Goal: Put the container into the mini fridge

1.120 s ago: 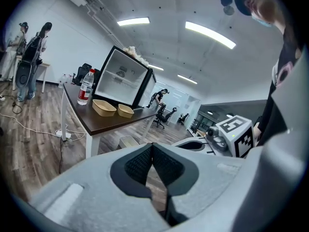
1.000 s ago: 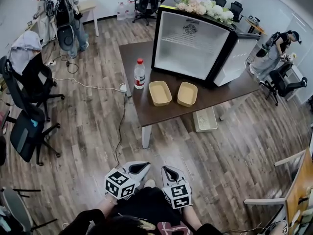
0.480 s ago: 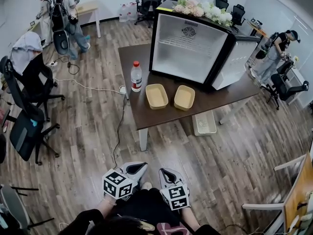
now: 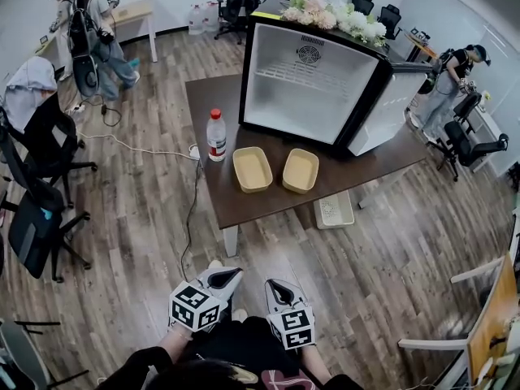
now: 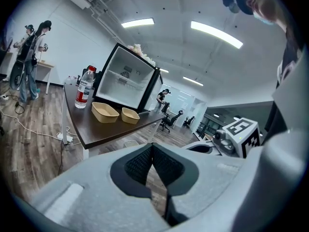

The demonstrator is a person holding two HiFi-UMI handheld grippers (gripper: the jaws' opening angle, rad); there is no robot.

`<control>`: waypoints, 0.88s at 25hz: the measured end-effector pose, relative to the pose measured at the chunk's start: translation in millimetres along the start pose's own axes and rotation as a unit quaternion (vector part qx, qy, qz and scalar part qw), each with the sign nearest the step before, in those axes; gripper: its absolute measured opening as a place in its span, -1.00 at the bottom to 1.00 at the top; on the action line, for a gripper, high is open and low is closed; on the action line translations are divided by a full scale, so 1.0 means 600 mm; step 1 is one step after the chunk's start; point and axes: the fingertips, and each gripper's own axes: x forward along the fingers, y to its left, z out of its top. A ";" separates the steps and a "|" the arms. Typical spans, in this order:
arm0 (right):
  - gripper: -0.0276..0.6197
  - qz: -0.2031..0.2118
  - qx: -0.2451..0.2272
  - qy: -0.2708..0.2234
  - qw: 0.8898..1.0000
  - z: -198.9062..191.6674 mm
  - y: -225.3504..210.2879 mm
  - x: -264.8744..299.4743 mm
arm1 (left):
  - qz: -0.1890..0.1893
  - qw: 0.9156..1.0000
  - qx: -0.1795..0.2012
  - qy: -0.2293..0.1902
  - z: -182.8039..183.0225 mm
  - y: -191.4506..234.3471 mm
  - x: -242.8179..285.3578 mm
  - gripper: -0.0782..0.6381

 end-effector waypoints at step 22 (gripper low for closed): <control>-0.89 0.037 0.067 -0.028 0.997 0.181 -0.106 0.214 | -0.038 0.999 0.028 0.016 0.171 0.219 0.137 -0.76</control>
